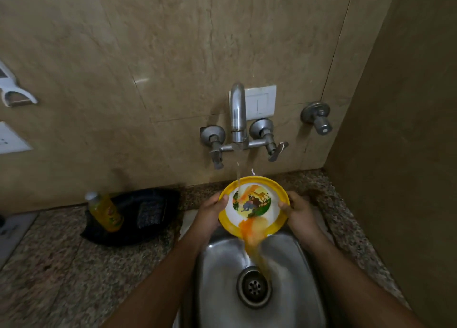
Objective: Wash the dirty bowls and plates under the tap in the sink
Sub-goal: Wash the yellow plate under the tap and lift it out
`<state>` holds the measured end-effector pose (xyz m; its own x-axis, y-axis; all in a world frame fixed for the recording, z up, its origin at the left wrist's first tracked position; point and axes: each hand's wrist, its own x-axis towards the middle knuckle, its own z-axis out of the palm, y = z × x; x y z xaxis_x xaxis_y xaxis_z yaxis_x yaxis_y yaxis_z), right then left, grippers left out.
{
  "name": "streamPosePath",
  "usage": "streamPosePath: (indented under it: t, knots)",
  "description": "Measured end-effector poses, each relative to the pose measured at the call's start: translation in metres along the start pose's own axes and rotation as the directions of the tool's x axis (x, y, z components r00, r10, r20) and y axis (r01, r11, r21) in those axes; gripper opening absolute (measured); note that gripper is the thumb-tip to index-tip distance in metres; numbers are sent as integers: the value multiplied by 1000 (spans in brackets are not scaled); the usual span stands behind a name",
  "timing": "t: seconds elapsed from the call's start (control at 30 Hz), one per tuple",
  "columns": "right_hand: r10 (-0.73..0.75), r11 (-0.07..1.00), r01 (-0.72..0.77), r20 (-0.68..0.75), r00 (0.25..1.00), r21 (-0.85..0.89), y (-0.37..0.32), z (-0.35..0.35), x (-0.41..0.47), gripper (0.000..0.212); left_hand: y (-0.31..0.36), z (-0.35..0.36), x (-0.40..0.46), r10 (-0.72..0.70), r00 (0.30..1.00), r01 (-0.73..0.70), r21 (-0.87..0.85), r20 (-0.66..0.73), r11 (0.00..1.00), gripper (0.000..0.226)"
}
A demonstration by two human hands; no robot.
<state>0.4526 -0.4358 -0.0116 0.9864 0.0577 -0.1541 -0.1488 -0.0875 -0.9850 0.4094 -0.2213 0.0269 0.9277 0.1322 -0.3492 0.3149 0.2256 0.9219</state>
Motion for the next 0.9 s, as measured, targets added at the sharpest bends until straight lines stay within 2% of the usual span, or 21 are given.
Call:
streamPosePath:
  t: [0.2, 0.33, 0.53, 0.7, 0.73, 0.77, 0.8, 0.87, 0.9]
  knots:
    - [130, 969, -138, 51, 990, 205, 9, 16, 7, 12, -19, -16, 13, 105, 991, -106, -6, -81, 994, 27]
    - [154, 975, -158, 40, 987, 153, 9, 26, 10, 17, -18, -20, 12, 165, 984, -164, 19, -68, 986, 28]
    - [218, 961, -227, 74, 973, 156, 9, 36, 10, 25, -6, -20, 10, 216, 968, -212, 41, -128, 976, 21]
    - [243, 963, -247, 46, 969, 105, 19, 35, 5, 27, -10, -7, 13, 132, 981, -136, -15, -139, 991, 32]
    - [226, 971, -228, 42, 973, 70, 22, 35, 3, 29, -13, -4, 14, 129, 980, -127, 22, -152, 992, 37]
    - [173, 984, -172, 20, 985, -35, 24, 33, 1, 34, -16, 0, 16, 142, 977, -131, 74, -162, 989, 39]
    - [83, 973, -85, -20, 996, -213, 24, 31, 0, 42, -17, 4, 17, 169, 970, -147, 130, -175, 981, 36]
    - [-164, 837, 96, -79, 983, -539, 20, 28, -7, 57, -17, 10, 20, 186, 958, -148, 178, -217, 973, 32]
    - [-284, 762, 198, -44, 958, -617, 17, 29, -11, 58, -17, 12, 23, 173, 958, -132, 183, -230, 974, 33]
